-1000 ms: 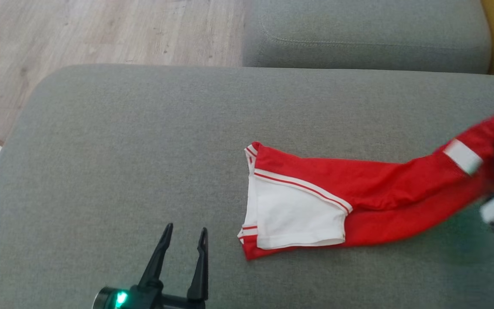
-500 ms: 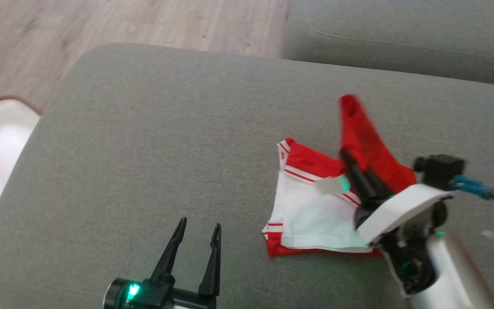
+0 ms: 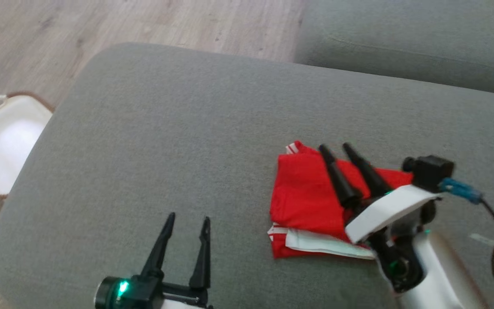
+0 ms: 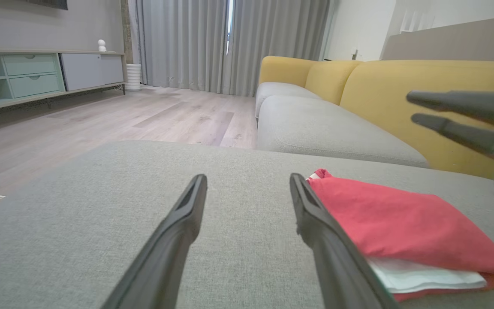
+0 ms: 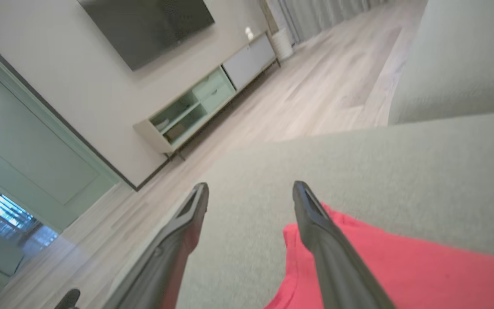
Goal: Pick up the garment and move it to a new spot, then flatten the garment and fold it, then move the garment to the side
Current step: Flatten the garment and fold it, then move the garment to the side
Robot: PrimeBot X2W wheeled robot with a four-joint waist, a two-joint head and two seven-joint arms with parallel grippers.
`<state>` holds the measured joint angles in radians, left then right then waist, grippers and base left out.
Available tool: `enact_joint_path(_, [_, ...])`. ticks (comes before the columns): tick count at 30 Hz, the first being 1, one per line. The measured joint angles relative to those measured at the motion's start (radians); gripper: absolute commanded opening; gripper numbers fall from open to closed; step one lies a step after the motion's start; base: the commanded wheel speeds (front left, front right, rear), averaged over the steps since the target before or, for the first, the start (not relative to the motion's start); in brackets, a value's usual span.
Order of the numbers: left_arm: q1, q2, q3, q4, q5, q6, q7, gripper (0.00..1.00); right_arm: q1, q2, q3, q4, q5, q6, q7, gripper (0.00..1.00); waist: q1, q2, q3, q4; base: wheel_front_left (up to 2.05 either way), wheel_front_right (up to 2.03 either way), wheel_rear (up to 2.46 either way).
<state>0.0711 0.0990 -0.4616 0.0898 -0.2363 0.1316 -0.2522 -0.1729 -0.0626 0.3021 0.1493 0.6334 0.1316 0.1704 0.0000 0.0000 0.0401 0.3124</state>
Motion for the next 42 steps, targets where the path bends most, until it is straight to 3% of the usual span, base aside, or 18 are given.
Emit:
enact_joint_path(4, [0.005, -0.006, 0.038, -0.008, -0.002, 0.002, 0.000, 1.00, 0.003, -0.020, -0.072, -0.035, -0.048, 0.000, -0.039, 1.00, 0.0000, 0.0000, -0.016, -0.038, 0.00, 0.00, 0.00])
enact_joint_path(7, [0.027, -0.011, 0.063, -0.012, -0.012, 0.010, 0.000, 1.00, 0.014, -0.070, -0.131, -0.053, -0.109, 0.000, -0.092, 1.00, 0.0000, 0.0000, -0.033, -0.075, 0.00, 0.00, 0.00])
enact_joint_path(11, [0.046, -0.015, 0.104, -0.014, -0.019, 0.028, 0.000, 1.00, 0.083, -0.155, -0.157, -0.048, -0.218, 0.000, -0.223, 1.00, 0.0000, 0.0000, -0.059, -0.147, 0.00, 0.00, 0.00])
enact_joint_path(15, [0.065, -0.017, 0.117, -0.013, -0.019, 0.033, 0.000, 1.00, 0.170, -0.179, -0.149, 0.008, -0.249, 0.000, -0.351, 1.00, 0.0000, 0.0000, -0.089, -0.194, 0.00, 0.00, 0.00])
enact_joint_path(24, [0.150, -0.017, 0.147, 0.003, -0.009, 0.026, 0.000, 1.00, 0.358, -0.133, -0.172, 0.097, -0.357, 0.000, -0.418, 1.00, -0.0002, 0.0000, -0.158, -0.248, 0.00, 0.00, 0.00])
enact_joint_path(42, [0.180, -0.027, 0.175, 0.005, 0.009, 0.012, 0.000, 1.00, 0.368, -0.104, -0.196, 0.073, -0.406, 0.000, -0.418, 1.00, 0.0000, 0.0000, -0.175, -0.259, 0.00, 0.00, 0.00])
